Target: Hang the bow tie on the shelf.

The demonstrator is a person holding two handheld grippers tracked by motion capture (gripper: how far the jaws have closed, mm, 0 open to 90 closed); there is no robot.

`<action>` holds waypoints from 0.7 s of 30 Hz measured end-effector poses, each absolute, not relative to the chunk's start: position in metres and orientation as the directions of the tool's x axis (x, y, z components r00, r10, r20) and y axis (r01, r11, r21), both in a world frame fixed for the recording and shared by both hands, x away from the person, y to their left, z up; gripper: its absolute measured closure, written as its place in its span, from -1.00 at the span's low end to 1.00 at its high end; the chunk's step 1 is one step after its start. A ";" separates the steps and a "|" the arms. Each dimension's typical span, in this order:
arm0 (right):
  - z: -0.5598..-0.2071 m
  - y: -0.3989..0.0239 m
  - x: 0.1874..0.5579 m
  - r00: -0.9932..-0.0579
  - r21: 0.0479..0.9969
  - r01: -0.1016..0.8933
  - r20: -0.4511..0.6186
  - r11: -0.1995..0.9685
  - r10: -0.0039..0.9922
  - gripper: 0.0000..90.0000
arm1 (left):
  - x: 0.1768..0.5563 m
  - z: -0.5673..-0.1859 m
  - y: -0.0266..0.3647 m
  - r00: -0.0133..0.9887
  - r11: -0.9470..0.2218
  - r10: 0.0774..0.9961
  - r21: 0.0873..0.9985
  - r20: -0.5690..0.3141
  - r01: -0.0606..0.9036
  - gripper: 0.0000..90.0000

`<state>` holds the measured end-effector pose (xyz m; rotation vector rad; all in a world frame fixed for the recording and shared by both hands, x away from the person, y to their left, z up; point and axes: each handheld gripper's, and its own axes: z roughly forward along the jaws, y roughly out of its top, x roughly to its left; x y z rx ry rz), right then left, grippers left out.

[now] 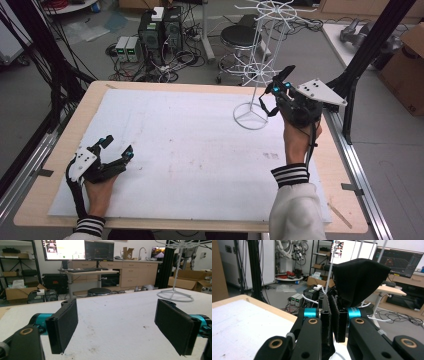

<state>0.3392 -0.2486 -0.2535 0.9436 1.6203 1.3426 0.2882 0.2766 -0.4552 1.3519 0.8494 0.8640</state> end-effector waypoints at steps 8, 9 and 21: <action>-0.253 -0.253 0.351 -0.385 0.988 0.057 -0.111 0.144 0.916 0.93 | 0.288 -0.455 0.277 0.447 0.031 0.894 0.999 -0.015 -0.028 -0.57; -0.253 -0.254 0.354 -0.387 0.988 0.057 -0.110 0.143 0.915 0.93 | 0.288 -0.455 0.277 0.447 0.031 0.894 0.999 -0.015 -0.028 -0.57; -0.263 -0.261 0.381 -0.397 0.988 0.090 -0.082 0.127 0.914 0.93 | 0.289 -0.455 0.277 0.446 0.032 0.895 0.999 -0.019 -0.021 -0.57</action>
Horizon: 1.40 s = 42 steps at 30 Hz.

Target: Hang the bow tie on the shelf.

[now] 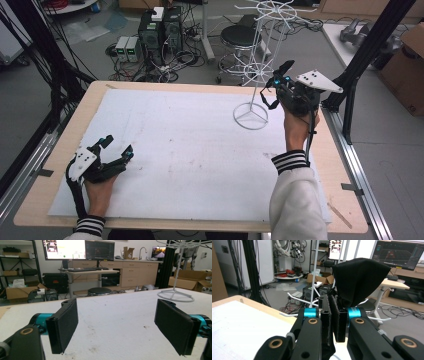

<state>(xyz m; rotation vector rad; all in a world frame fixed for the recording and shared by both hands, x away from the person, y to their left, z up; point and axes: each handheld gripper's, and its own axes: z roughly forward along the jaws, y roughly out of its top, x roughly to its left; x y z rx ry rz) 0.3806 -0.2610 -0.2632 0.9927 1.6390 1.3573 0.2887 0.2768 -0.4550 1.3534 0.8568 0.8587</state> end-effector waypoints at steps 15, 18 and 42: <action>-0.277 -0.267 0.403 -0.428 0.988 0.120 -0.039 0.099 0.903 0.92 | 0.289 -0.455 0.277 0.442 0.033 0.897 0.999 -0.022 -0.017 -0.57; -0.279 -0.267 0.406 -0.428 0.987 0.125 -0.037 0.100 0.903 0.92 | 0.289 -0.455 0.277 0.440 0.034 0.898 0.999 -0.024 -0.015 -0.57; -0.282 -0.261 0.410 -0.394 0.984 0.133 -0.060 0.121 0.917 0.02 | 0.289 -0.455 0.276 0.441 0.030 0.897 0.999 -0.020 -0.015 -0.56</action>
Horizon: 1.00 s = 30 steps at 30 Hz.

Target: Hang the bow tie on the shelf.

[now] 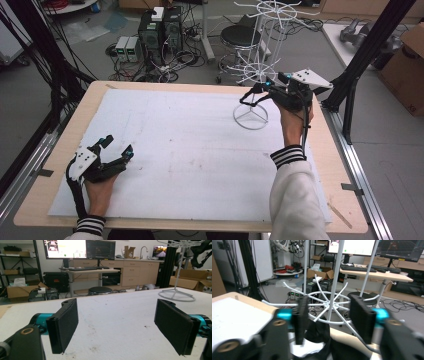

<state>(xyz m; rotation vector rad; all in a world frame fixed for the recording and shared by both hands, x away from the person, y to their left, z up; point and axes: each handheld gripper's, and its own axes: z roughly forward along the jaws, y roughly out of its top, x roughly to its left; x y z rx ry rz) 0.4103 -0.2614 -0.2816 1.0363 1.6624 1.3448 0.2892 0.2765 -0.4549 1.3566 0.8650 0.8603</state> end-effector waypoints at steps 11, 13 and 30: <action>-0.275 -0.258 0.399 -0.372 0.985 0.129 -0.056 0.112 0.927 -0.78 | 0.289 -0.455 0.277 0.440 0.035 0.897 0.999 -0.024 -0.018 -0.57; -0.274 -0.257 0.397 -0.375 0.986 0.126 -0.057 0.112 0.925 -0.78 | 0.289 -0.455 0.277 0.442 0.029 0.897 0.999 -0.018 -0.018 -0.57; -0.314 -0.264 0.316 -0.390 0.985 0.119 -0.067 0.123 0.918 -0.78 | 0.288 -0.455 0.277 0.445 0.030 0.895 0.999 -0.015 -0.026 -0.57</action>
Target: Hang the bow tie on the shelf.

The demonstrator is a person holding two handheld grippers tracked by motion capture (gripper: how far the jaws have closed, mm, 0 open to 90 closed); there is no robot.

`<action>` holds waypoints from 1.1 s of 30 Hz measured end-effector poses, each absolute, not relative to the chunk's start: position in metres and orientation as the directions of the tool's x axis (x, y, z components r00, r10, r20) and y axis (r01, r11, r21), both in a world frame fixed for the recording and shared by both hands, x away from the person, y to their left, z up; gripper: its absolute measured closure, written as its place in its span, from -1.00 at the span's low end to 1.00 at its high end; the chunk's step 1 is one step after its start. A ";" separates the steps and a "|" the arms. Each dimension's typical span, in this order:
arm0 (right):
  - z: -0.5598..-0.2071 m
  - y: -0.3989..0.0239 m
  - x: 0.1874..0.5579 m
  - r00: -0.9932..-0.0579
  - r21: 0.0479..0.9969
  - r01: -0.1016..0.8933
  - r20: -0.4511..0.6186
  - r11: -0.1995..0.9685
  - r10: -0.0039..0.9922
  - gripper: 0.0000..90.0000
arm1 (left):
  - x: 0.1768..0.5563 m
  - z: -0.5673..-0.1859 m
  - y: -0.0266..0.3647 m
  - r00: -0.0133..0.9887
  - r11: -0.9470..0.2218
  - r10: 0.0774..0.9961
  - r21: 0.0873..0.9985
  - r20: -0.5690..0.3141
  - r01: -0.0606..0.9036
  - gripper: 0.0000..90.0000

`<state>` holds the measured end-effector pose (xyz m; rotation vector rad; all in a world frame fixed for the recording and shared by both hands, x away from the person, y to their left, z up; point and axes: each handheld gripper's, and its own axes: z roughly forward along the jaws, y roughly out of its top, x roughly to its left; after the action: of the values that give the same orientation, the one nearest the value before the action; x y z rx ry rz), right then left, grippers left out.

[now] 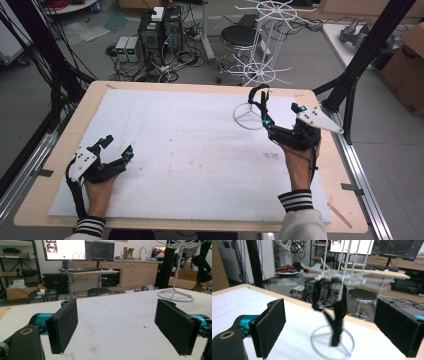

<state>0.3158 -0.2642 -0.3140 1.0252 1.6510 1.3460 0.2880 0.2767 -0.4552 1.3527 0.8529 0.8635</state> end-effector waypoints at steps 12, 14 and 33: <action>-0.390 -0.275 0.288 -0.386 0.988 0.121 -0.044 0.098 0.921 -0.78 | 0.288 -0.455 0.276 0.443 0.031 0.896 0.999 -0.017 -0.025 -0.57; -0.400 -0.275 0.288 -0.386 0.986 0.124 -0.052 0.107 0.921 -0.78 | 0.288 -0.455 0.276 0.444 0.030 0.896 0.999 -0.017 -0.023 -0.57; -0.449 -0.277 0.279 -0.379 0.981 0.189 0.029 0.046 0.925 -0.78 | 0.289 -0.455 0.276 0.438 0.027 0.899 0.999 -0.015 -0.021 -0.56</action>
<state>0.2793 -0.2765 -0.4492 1.1365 1.6517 1.3871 0.2887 0.2764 -0.4550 1.3557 0.8620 0.8674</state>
